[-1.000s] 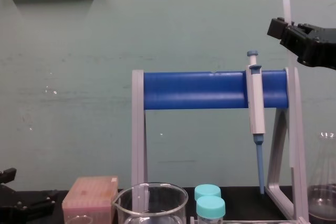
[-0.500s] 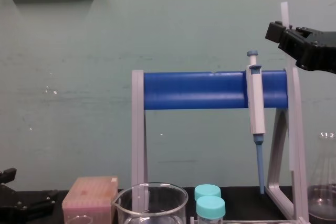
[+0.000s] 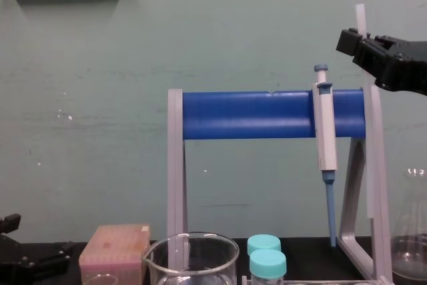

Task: Pick up the stirring rod with one hand, then place it down.

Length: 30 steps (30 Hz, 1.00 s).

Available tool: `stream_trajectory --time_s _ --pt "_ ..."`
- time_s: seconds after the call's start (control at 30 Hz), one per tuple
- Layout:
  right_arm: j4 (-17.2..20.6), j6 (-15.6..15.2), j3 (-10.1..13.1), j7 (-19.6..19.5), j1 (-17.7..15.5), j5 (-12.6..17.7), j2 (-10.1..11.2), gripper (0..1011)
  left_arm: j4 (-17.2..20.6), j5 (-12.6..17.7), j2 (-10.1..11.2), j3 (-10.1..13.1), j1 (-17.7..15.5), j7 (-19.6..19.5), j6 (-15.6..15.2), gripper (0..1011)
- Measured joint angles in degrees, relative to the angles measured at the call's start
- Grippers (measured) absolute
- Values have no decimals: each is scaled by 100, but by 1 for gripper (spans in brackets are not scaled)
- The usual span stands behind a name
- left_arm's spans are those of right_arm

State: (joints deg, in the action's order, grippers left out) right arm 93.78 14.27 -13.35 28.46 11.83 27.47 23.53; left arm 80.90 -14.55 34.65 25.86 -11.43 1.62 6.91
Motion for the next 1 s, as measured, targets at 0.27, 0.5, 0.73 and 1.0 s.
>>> stream_trajectory --time_s 0.27,0.5,0.73,1.0 --pt "-76 -117 -81 339 3 307 98 72 0 0 0 0 0 0 0 1000" --pt "-203 -183 -285 880 -99 743 315 72 0 0 0 0 0 0 0 1000" --pt "-476 -50 -436 1009 -70 844 342 72 0 0 0 0 0 0 0 1000" --pt "-889 109 -569 992 174 699 240 72 0 0 0 0 0 0 0 1000"
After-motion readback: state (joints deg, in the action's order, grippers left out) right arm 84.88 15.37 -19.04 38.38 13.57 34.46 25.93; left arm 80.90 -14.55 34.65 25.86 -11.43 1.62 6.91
